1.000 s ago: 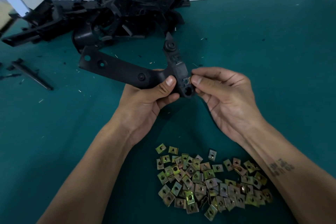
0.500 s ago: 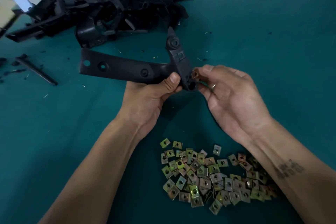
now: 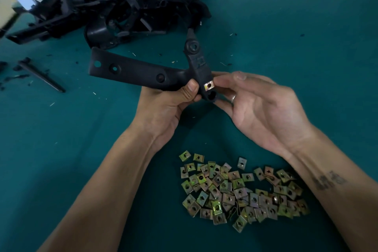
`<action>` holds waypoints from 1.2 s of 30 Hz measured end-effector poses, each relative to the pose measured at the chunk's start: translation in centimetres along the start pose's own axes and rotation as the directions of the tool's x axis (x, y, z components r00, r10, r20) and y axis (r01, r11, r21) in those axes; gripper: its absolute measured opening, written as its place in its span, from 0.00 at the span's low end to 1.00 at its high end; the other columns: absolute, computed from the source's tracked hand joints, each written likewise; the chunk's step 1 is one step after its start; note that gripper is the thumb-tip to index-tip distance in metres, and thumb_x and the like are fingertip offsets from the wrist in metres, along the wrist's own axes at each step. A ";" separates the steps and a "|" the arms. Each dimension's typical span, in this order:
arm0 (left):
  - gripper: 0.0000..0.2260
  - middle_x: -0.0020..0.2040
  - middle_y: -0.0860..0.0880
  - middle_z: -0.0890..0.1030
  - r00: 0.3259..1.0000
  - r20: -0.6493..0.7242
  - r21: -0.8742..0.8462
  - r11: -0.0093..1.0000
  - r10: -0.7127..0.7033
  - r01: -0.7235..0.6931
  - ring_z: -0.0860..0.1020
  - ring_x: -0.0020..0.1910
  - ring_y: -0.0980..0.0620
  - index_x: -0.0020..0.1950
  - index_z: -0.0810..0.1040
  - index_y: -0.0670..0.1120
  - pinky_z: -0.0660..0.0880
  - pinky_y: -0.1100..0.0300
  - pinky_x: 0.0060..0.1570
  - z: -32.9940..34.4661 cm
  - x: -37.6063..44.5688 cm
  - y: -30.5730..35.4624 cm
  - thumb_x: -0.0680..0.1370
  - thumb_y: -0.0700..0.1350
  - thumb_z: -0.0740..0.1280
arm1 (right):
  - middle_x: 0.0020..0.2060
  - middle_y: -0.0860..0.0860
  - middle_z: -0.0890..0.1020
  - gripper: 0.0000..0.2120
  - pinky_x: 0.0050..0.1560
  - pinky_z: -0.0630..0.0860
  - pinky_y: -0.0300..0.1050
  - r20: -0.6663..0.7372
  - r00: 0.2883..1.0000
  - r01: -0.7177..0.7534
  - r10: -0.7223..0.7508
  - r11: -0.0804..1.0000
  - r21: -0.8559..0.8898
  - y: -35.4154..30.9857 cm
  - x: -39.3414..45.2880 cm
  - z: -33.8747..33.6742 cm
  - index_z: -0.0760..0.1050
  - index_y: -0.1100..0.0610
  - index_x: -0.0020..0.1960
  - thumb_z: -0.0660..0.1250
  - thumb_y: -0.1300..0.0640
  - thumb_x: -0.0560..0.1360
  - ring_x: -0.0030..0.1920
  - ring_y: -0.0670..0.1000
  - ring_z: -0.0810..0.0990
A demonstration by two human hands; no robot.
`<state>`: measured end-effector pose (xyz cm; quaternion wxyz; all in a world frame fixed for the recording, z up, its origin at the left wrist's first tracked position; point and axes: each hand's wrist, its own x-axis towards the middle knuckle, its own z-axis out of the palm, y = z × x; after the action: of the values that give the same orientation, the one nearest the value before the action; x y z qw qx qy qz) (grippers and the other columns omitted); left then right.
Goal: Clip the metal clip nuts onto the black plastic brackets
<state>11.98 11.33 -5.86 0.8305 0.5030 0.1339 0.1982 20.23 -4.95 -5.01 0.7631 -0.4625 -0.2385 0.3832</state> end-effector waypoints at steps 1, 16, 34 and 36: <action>0.11 0.48 0.39 0.82 1.000 -0.007 -0.010 1.000 -0.004 0.004 0.81 0.43 0.50 0.51 0.79 0.33 0.77 0.63 0.41 0.1 0.1 0.1 0.71 0.37 0.70 | 0.68 0.65 0.76 0.14 0.77 0.65 0.60 0.019 0.999 -0.028 0.028 1.000 -0.011 -0.1 -0.1 -0.3 0.76 0.68 0.59 0.60 0.59 0.79 0.71 0.65 0.73; 0.06 0.48 0.42 0.84 0.992 -0.022 -0.036 0.992 -0.123 0.122 0.83 0.45 0.50 0.47 0.79 0.38 0.79 0.61 0.39 0.5 0.1 0.7 0.81 0.39 0.66 | 0.44 0.43 0.80 0.08 0.40 0.70 0.37 0.073 0.997 0.071 -0.007 0.370 -0.926 -0.3 -8.0 -1.3 0.83 0.45 0.46 0.78 0.57 0.72 0.45 0.49 0.79; 0.12 0.46 0.46 0.86 0.991 0.054 -0.014 0.993 -0.119 0.120 0.83 0.42 0.54 0.47 0.83 0.41 0.77 0.65 0.35 0.2 0.5 0.4 0.73 0.50 0.72 | 0.37 0.52 0.83 0.05 0.40 0.76 0.38 -0.369 0.907 0.108 -0.202 0.960 -0.260 0.8 -1.1 -0.8 0.83 0.59 0.46 0.71 0.61 0.71 0.37 0.48 0.78; 0.15 0.45 0.46 0.86 0.991 0.058 0.017 0.993 -0.117 0.116 0.82 0.39 0.54 0.50 0.82 0.39 0.75 0.65 0.32 0.2 0.4 0.4 0.73 0.51 0.71 | 0.35 0.54 0.82 0.04 0.35 0.76 0.37 -0.364 0.919 0.118 -0.150 0.987 -0.109 0.7 0.3 -0.3 0.82 0.61 0.46 0.70 0.62 0.73 0.34 0.48 0.78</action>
<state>12.36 11.55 -5.47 0.8410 0.5054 0.1398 0.1334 20.35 -4.66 -5.74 0.7986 -0.5411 -0.1369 0.2252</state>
